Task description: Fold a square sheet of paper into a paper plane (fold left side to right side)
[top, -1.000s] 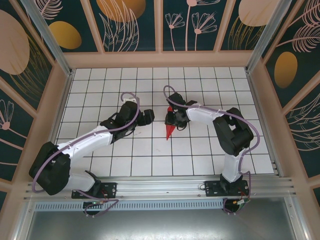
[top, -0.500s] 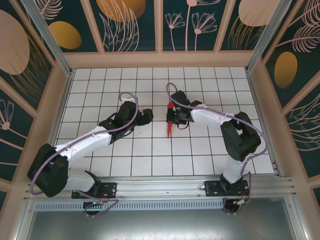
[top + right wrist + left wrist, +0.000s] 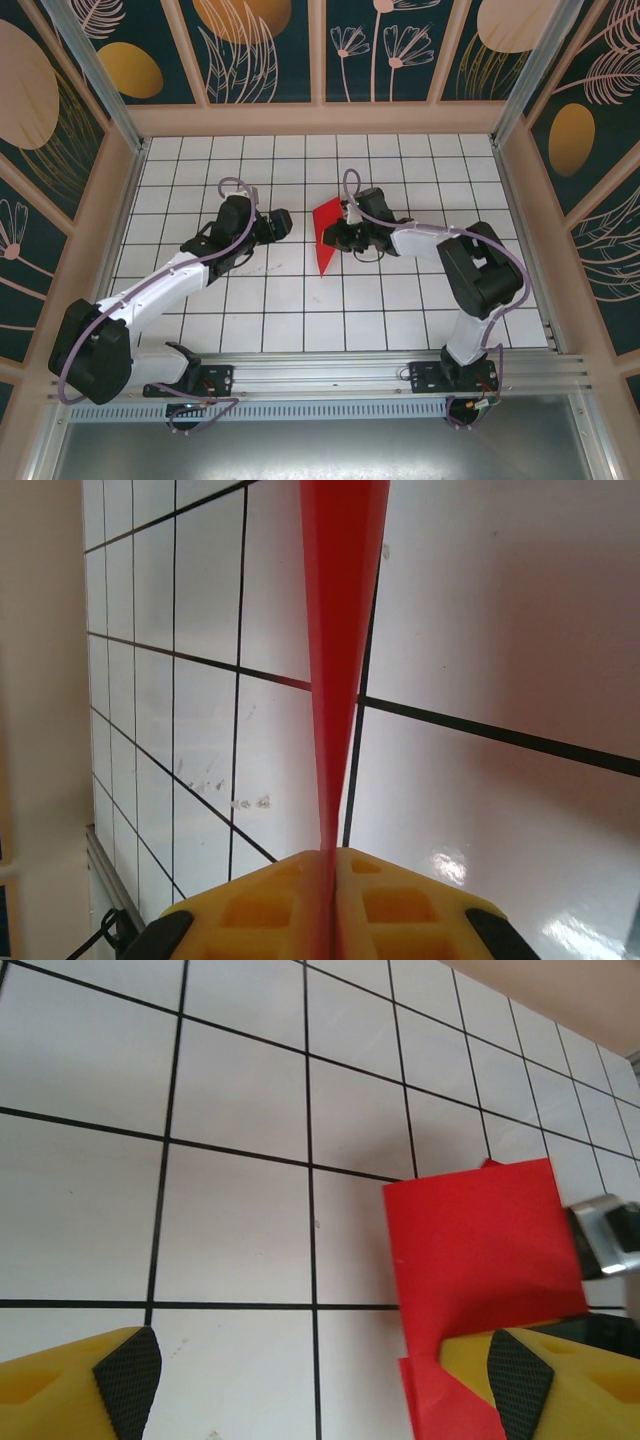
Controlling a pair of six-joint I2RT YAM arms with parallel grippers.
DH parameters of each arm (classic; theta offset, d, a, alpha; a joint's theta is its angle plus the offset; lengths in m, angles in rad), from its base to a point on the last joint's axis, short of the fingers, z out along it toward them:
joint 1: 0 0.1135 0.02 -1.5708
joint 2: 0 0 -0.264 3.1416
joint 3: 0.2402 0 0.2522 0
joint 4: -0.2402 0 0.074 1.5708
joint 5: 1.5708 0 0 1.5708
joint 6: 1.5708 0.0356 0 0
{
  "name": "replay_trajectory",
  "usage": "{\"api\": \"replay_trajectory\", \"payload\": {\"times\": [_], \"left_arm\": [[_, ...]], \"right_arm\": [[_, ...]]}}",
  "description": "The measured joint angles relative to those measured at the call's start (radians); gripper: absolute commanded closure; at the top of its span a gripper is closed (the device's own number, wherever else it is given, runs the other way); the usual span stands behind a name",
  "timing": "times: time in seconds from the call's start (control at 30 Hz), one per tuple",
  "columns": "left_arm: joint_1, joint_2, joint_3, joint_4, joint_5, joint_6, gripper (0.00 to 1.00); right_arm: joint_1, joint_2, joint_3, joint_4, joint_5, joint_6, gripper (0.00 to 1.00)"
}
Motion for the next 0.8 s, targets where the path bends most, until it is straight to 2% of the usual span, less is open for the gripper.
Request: {"api": "replay_trajectory", "payload": {"times": [0.17, 0.53, 0.67, 0.8], "left_arm": [[0.000, 0.013, -0.004, 0.003, 0.055, 0.027, 0.17], [0.000, 0.067, -0.010, 0.010, 0.106, 0.053, 0.19], [-0.002, 0.068, -0.011, 0.013, 0.113, 0.066, 0.19], [-0.039, 0.068, -0.011, 0.021, 0.105, 0.092, 0.19]], "right_arm": [[-0.014, 0.056, -0.043, 0.112, -0.051, 0.051, 0.85], [-0.076, 0.053, -0.126, 0.182, -0.077, 0.101, 0.48], [-0.098, 0.005, -0.149, 0.142, -0.050, 0.087, 0.38], [-0.129, -0.051, -0.188, 0.102, -0.028, 0.078, 0.36]]}}
